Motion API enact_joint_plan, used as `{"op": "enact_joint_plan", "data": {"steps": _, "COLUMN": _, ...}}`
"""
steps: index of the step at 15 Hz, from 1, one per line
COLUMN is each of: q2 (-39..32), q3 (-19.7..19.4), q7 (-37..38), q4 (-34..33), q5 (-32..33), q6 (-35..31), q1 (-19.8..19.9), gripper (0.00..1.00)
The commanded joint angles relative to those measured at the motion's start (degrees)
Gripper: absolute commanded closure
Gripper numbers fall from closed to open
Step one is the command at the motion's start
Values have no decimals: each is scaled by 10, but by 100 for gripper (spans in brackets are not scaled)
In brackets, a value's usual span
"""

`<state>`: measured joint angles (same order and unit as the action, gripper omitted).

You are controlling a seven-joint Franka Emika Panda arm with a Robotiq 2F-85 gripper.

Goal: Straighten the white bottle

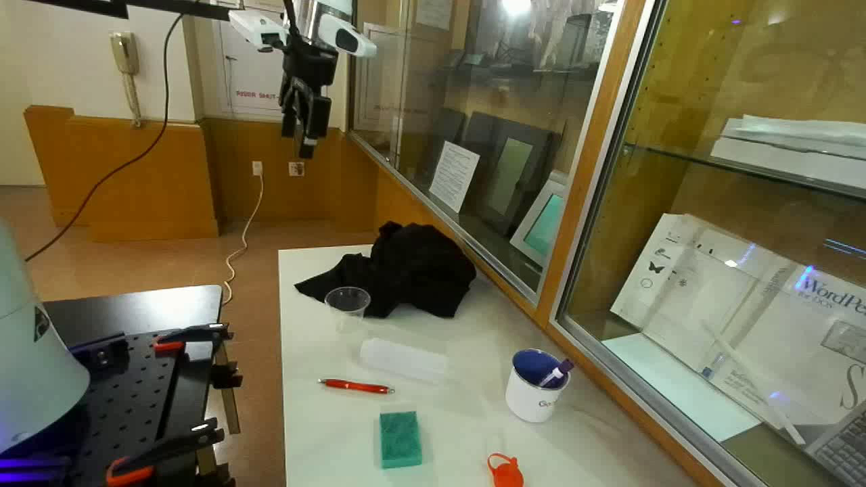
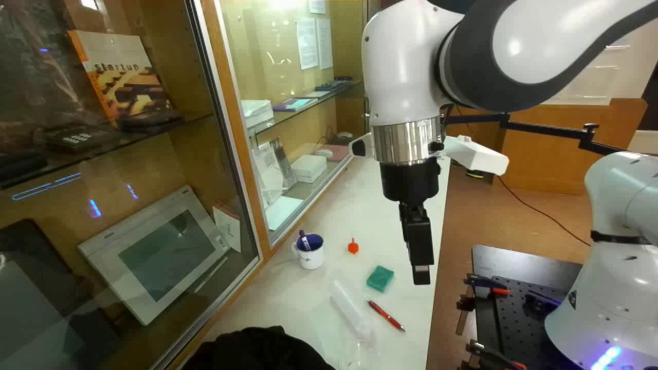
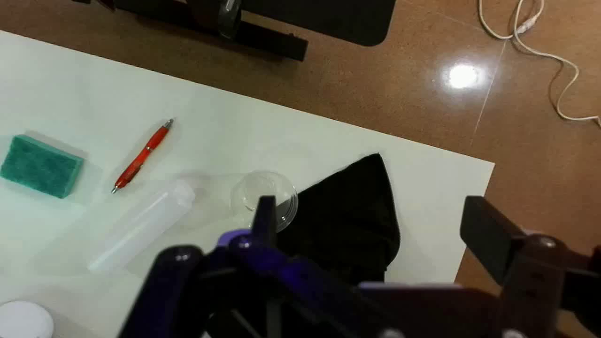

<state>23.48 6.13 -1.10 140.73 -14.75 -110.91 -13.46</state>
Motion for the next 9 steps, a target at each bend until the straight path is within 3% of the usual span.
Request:
{"op": "enact_joint_plan", "data": {"steps": 1, "q2": 0, "q3": 8, "q7": -3, "q4": -1, "q5": -3, "q6": 2, "q1": 9, "gripper": 0}}
{"op": "enact_joint_plan", "data": {"steps": 5, "q2": 0, "q3": 8, "q7": -3, "q4": -1, "q5": -3, "q6": 2, "q1": 9, "gripper": 0}}
{"op": "enact_joint_plan", "data": {"steps": 9, "q2": -14, "q3": 13, "q7": 34, "q4": 1, "q5": 15, "q6": -61, "q1": 31, "gripper": 0}}
